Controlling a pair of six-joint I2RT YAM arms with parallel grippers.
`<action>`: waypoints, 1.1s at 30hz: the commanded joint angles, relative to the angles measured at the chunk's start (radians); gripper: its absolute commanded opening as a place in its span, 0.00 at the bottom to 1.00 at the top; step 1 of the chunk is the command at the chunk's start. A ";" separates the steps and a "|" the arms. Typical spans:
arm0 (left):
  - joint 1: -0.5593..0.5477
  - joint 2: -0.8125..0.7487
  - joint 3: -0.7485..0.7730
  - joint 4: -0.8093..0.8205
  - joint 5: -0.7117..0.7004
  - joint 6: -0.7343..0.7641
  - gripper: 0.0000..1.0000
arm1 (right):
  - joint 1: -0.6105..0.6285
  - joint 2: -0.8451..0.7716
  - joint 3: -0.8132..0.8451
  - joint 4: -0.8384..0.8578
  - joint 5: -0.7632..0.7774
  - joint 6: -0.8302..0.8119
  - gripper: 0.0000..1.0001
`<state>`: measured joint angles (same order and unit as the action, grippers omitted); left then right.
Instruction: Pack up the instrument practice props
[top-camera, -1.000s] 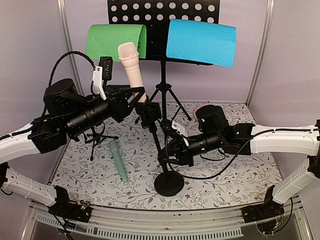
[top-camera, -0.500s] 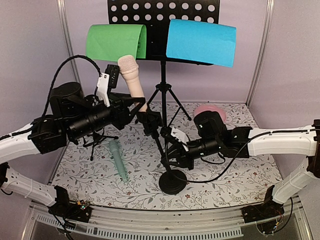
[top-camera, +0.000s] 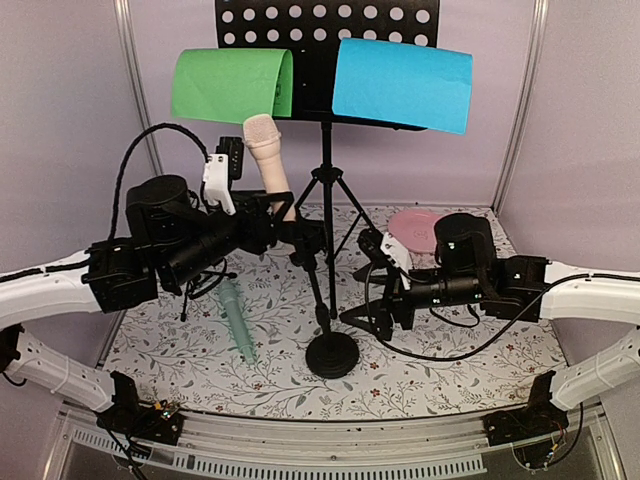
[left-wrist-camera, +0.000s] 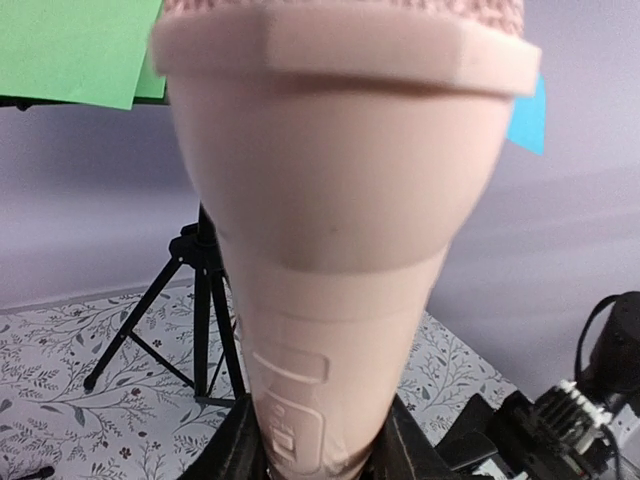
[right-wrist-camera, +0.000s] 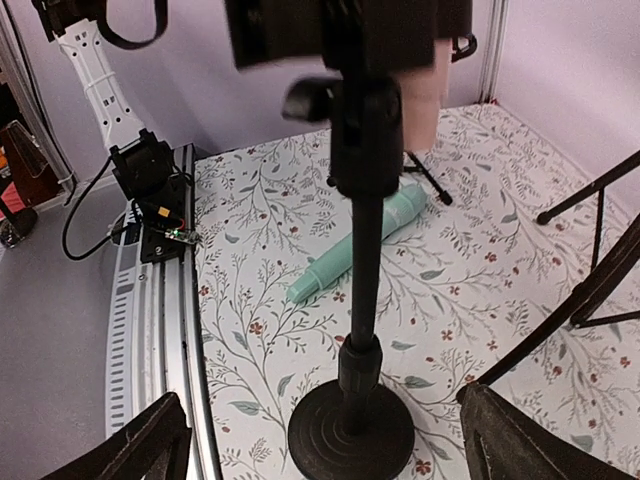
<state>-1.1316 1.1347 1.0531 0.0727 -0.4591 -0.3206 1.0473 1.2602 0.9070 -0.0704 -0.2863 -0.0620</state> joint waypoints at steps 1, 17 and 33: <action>-0.031 0.072 0.075 0.089 -0.154 -0.105 0.00 | 0.007 -0.092 0.029 0.061 0.111 0.042 0.99; -0.165 0.279 0.262 0.030 -0.345 -0.041 0.01 | 0.008 -0.059 0.108 0.188 0.308 0.054 0.99; -0.235 0.407 0.436 -0.054 -0.519 0.070 0.00 | 0.017 -0.035 0.105 0.141 0.315 0.150 0.55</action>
<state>-1.3312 1.5459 1.4281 -0.0448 -0.9028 -0.2878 1.0576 1.2308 0.9958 0.0853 0.0017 0.0490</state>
